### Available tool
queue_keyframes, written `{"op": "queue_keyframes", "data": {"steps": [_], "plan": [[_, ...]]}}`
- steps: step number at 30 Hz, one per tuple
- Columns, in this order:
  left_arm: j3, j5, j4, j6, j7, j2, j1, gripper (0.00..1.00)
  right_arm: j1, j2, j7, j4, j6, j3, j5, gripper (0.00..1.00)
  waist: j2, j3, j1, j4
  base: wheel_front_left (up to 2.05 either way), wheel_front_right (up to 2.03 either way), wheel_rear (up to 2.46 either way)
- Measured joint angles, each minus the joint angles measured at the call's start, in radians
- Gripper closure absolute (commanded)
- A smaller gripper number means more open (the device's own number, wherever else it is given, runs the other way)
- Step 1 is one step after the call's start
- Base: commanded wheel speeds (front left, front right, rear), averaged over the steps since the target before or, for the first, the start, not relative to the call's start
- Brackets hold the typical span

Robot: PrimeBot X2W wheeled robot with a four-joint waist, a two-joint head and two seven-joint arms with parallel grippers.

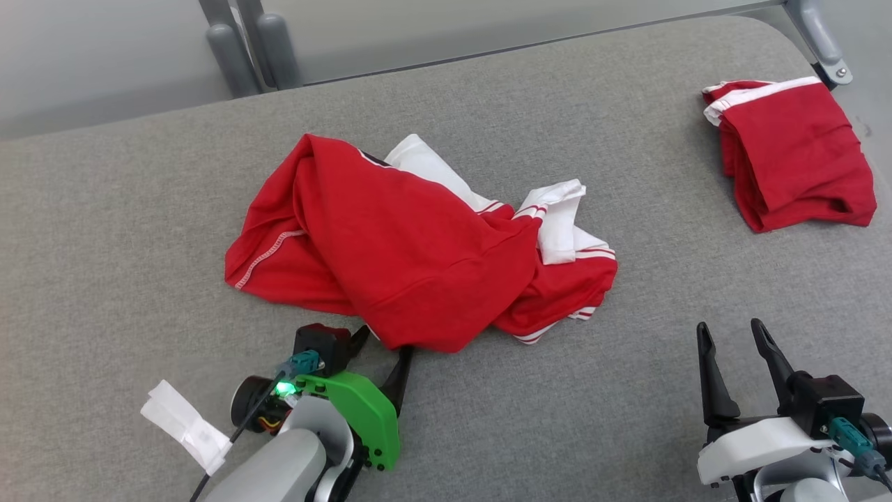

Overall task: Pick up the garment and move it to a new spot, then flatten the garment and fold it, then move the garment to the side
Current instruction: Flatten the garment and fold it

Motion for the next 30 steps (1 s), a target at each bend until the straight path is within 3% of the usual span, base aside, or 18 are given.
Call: {"op": "queue_keyframes", "data": {"steps": [1, 2, 4, 8, 11, 15, 16, 17, 20, 25, 27, 30], "plan": [[0.002, -0.001, 0.016, -0.003, -0.007, -0.007, -0.009, 0.00, 0.001, 0.001, 0.000, 0.000, 0.000, 0.000, 0.000, 0.00, 0.0000, 0.002, 0.0000, -0.005, 0.00, 0.00, 0.00], [0.003, 0.003, 0.032, -0.006, -0.019, -0.013, -0.021, 0.13, 0.002, 0.002, 0.000, 0.001, 0.000, -0.001, 0.000, 0.00, 0.0000, 0.004, 0.0000, -0.010, 0.00, 0.00, 0.00], [0.022, 0.000, 0.064, -0.001, -0.051, -0.028, -0.039, 1.00, 0.003, 0.003, 0.000, 0.002, 0.000, -0.003, 0.000, 0.00, 0.0000, 0.007, 0.0000, -0.019, 0.00, 0.00, 0.00], [0.016, 0.016, 0.105, 0.008, -0.059, -0.018, -0.053, 1.00, 0.010, 0.007, 0.000, 0.005, 0.000, -0.012, 0.000, 0.00, 0.0000, -0.001, 0.0000, -0.025, 0.00, 0.00, 0.00], [-0.020, 0.062, 0.081, 0.039, -0.019, 0.025, -0.056, 1.00, 0.037, 0.007, 0.000, 0.005, 0.000, -0.036, 0.000, 0.00, 0.0000, -0.016, 0.0000, -0.018, 0.00, 0.00, 0.00], [-0.067, 0.145, -0.068, 0.120, 0.071, 0.142, -0.067, 1.00, 0.070, 0.007, 0.000, 0.003, 0.000, -0.059, 0.000, 0.00, 0.0000, -0.035, 0.0000, 0.017, 0.00, 0.00, 0.00], [-0.077, 0.169, -0.123, 0.149, 0.102, 0.183, -0.068, 1.00, 0.076, 0.007, 0.000, 0.003, 0.000, -0.062, 0.000, 0.00, 0.0000, -0.041, 0.0000, 0.029, 0.00, 0.00, 0.00], [-0.095, 0.207, -0.226, 0.196, 0.175, 0.267, -0.066, 1.00, 0.083, 0.008, 0.000, 0.001, 0.000, -0.064, 0.000, 0.00, 0.0000, -0.052, 0.0000, 0.052, 0.00, 0.00, 0.00], [-0.115, 0.243, -0.429, 0.262, 0.272, 0.374, -0.033, 1.00, 0.086, 0.008, 0.000, -0.003, 0.000, -0.065, 0.000, 0.00, 0.0000, -0.069, 0.0000, 0.090, 0.00, 0.00, 0.00], [-0.129, 0.254, -0.676, 0.379, 0.366, 0.470, 0.059, 1.00, 0.090, 0.010, 0.000, -0.001, 0.000, -0.060, 0.000, 0.00, 0.0000, -0.088, 0.0000, 0.146, 0.00, 0.00, 0.00], [-0.140, 0.251, -0.738, 0.419, 0.386, 0.481, 0.106, 1.00, 0.098, 0.010, 0.000, 0.001, 0.000, -0.061, 0.000, 0.00, 0.0000, -0.094, 0.0000, 0.167, 0.00, 0.00, 0.00], [-0.174, 0.229, -0.761, 0.445, 0.421, 0.479, 0.180, 1.00, 0.102, 0.009, 0.000, 0.004, 0.000, -0.052, -0.001, 0.00, 0.0000, -0.101, 0.0000, 0.189, 0.00, 0.00, 0.00]]}}
